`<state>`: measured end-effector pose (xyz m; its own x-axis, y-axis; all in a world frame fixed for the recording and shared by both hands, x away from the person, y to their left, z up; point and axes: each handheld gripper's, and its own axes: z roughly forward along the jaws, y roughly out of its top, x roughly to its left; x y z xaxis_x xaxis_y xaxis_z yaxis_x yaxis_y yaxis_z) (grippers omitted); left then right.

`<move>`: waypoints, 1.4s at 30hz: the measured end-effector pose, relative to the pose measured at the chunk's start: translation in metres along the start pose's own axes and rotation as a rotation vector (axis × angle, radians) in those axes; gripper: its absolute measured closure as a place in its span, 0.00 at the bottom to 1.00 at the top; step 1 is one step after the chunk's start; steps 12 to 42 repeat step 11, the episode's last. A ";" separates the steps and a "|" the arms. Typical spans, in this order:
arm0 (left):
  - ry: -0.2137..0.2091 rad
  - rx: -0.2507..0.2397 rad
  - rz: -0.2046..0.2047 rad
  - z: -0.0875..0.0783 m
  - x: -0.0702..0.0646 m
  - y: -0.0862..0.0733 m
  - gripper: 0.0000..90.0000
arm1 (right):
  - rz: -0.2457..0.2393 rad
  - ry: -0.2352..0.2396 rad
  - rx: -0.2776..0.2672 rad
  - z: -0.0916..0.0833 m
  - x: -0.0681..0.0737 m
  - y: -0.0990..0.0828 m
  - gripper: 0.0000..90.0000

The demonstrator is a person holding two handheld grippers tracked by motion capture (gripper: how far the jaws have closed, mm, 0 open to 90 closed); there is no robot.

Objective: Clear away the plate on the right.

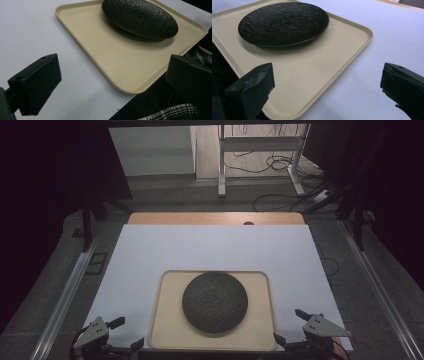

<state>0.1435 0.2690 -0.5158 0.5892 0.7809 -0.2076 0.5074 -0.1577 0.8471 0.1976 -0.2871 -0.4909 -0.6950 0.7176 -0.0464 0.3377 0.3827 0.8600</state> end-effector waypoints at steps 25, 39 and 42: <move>0.000 0.005 -0.003 0.001 0.000 0.001 0.00 | 0.001 -0.005 0.039 -0.001 -0.002 -0.006 0.00; 0.000 0.005 -0.003 0.001 0.000 0.001 0.00 | 0.001 -0.005 0.039 -0.001 -0.002 -0.006 0.00; 0.000 0.005 -0.003 0.001 0.000 0.001 0.00 | 0.001 -0.005 0.039 -0.001 -0.002 -0.006 0.00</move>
